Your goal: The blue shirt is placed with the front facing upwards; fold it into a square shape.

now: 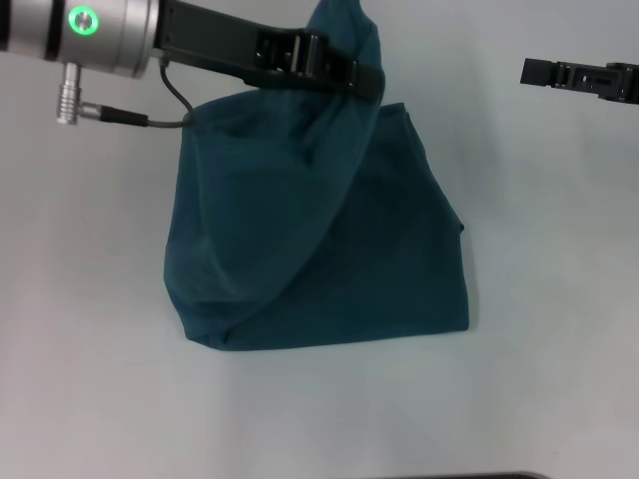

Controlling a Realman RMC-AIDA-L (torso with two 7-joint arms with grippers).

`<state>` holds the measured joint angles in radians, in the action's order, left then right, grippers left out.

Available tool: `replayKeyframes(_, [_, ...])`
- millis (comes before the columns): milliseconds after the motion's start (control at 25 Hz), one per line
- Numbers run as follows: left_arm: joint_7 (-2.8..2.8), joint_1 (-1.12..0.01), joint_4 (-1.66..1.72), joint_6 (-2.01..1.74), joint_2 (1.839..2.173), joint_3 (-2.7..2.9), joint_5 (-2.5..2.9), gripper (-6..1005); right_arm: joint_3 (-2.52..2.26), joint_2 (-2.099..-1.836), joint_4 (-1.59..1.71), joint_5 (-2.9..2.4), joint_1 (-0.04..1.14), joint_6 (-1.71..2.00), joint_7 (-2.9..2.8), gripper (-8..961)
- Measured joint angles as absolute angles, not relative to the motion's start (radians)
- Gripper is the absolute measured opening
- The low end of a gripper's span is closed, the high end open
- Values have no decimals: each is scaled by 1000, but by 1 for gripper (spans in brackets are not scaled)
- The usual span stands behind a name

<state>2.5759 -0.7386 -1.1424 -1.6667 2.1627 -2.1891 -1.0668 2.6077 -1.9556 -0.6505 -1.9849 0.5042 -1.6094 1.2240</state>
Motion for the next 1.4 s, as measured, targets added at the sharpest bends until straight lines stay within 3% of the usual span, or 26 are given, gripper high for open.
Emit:
replayKeyframes(360, [2502,-789,-970,-1567,2163,-2182,-1069,62,2608,-1955,-651,-1985,511,-1603,1224,656])
replayKeyframes(720, [2459,-763,-937,-1519,2160,-2183,-1124,266,2614,-1947,-662,-1984,505,-1597,1215,652])
replayKeyframes(1120, [2395,-621,-1060,-1526,2157,-2196,-1126,709,2598,-1935,-689,-2039,499,-1618,1166,649])
replayKeyframes(1400, [2288,-524,-1090,-1554,2156,-2296,-1127,909,2597,-1918,-707,-2104,496,-1707,1094,646])
